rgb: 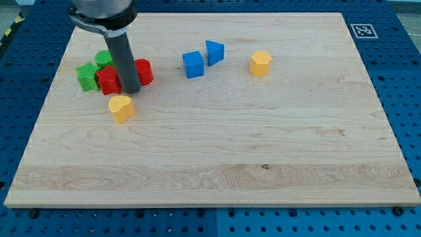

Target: Move the red circle right to the green circle

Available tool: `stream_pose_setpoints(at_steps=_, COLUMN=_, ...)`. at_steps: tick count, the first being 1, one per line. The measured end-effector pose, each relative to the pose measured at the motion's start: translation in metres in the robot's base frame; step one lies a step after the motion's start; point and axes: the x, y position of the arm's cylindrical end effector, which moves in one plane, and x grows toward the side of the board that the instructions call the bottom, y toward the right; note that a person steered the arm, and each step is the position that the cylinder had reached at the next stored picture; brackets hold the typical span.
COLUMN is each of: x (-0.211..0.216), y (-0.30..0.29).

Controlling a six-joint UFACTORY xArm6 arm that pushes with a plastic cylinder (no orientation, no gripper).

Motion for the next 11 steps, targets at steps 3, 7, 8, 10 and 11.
stream_pose_setpoints(at_steps=3, x=0.020, y=0.028)
stream_pose_setpoints(at_steps=7, x=-0.029, y=0.035)
stream_pose_setpoints(at_steps=8, x=-0.033, y=0.035)
stream_pose_setpoints(at_steps=10, x=-0.053, y=0.040)
stream_pose_setpoints(at_steps=11, x=-0.054, y=0.054)
